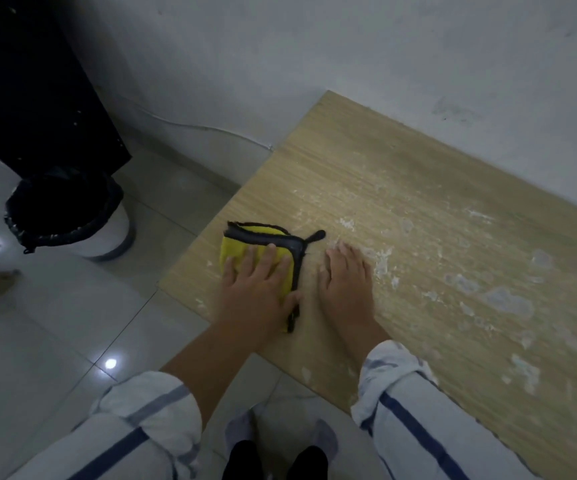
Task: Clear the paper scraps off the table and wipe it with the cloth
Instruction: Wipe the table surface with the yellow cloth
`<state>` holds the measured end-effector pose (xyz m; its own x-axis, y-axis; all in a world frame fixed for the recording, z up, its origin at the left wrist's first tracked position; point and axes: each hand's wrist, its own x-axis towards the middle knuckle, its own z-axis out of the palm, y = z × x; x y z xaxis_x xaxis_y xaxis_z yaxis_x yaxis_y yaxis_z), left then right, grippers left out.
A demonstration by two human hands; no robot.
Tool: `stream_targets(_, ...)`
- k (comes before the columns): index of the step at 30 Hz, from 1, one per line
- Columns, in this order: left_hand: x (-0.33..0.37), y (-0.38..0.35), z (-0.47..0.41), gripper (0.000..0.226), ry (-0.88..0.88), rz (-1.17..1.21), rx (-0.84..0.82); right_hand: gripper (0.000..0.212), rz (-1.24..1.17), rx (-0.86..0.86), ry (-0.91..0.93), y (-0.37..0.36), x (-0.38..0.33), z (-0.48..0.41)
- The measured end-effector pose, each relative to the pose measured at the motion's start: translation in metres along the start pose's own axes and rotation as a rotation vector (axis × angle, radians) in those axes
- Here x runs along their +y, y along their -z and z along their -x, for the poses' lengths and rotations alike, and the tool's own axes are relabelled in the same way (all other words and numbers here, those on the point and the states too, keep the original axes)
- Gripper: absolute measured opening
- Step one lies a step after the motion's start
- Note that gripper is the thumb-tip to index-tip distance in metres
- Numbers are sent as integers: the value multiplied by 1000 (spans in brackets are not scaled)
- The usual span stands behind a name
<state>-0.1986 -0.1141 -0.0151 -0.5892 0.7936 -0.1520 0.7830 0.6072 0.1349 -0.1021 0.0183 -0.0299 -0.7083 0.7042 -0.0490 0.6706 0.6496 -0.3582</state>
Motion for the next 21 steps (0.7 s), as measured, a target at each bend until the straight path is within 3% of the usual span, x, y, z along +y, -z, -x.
stream_targets(4, -49, 0, -2, 44, 241, 106, 140, 45, -4, 18, -3, -1, 1, 0)
stream_targets(8, -67, 6, -17, 36, 276, 329, 347, 44, -36, 3, 8, 3, 0, -2)
stream_targets(11, -18, 7, -13, 39, 31, 368, 323, 46, -51, -26, 4, 6, 6, -12)
stream_targets(13, 15, -9, 4, 38, -187, 236, 234, 51, -3, -51, -19, 8, 17, -19)
stream_targets(14, 22, -15, 12, 42, -200, 153, 177, 51, -1, -56, -37, 9, 22, -21)
stream_targets(17, -2, -12, 1, 57, 1, 59, 118, 48, 12, -9, -68, 9, 25, -25)
stream_targets(21, -58, 3, -51, 46, 169, 125, 151, 53, 30, 30, -59, 10, 23, -24)
